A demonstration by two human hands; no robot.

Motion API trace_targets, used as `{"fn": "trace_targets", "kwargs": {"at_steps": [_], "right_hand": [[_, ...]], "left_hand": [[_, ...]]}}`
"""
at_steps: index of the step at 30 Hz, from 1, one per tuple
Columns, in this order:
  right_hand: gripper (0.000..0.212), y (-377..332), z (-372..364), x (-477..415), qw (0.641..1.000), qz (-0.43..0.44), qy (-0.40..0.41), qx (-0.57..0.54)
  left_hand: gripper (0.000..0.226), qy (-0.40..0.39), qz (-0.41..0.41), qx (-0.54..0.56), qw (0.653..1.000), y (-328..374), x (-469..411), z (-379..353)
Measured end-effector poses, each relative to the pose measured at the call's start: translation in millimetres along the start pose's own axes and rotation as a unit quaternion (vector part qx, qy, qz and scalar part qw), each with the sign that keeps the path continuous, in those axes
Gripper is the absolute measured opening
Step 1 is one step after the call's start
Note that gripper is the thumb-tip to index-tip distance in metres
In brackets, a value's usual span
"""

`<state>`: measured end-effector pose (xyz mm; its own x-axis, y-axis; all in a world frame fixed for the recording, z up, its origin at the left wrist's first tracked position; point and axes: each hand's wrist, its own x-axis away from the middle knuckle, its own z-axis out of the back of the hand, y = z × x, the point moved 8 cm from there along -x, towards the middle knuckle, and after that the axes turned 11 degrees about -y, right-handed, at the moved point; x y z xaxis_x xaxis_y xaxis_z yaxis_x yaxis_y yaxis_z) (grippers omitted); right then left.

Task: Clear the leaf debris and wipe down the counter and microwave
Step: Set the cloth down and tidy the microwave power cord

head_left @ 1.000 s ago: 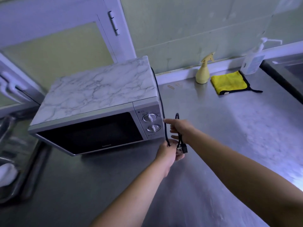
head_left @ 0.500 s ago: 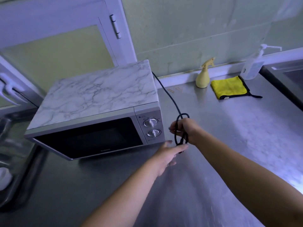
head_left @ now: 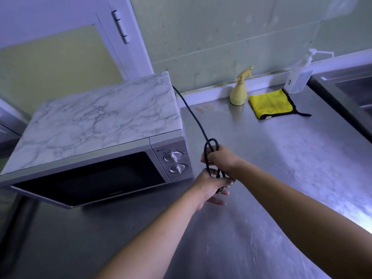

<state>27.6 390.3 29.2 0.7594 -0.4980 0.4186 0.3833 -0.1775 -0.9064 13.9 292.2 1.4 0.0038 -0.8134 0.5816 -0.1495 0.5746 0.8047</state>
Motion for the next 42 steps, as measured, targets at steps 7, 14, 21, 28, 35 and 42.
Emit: {"fn": "trace_targets", "kwargs": {"at_steps": [7,14,21,28,35,42], "right_hand": [[0.023,14.7,6.1,4.9,1.000,0.016,-0.003,-0.010],[0.061,60.7,13.3,29.6,0.939,0.013,-0.051,-0.340],[0.020,179.9,22.7,88.0,0.944,-0.243,0.126,-0.184],[0.007,153.2,46.5,111.4,0.960,-0.192,0.159,0.130],[0.013,92.4,46.1,119.0,0.968,-0.034,0.214,0.130],[0.009,86.3,19.3,98.2,0.904,0.020,0.098,-0.415]], "left_hand": [[0.009,-0.007,0.027,0.056,0.998,-10.6,-3.4,6.0],[0.014,-0.043,0.013,0.073,0.996,-5.2,-2.3,0.4],[0.016,0.028,0.046,0.092,0.994,-43.6,7.1,21.4],[0.014,0.041,0.036,0.093,0.994,-47.1,13.1,28.3],[0.012,0.067,0.030,0.085,0.994,-51.0,21.8,38.9],[0.016,0.077,0.022,0.100,0.992,-51.2,28.3,42.2]]}}
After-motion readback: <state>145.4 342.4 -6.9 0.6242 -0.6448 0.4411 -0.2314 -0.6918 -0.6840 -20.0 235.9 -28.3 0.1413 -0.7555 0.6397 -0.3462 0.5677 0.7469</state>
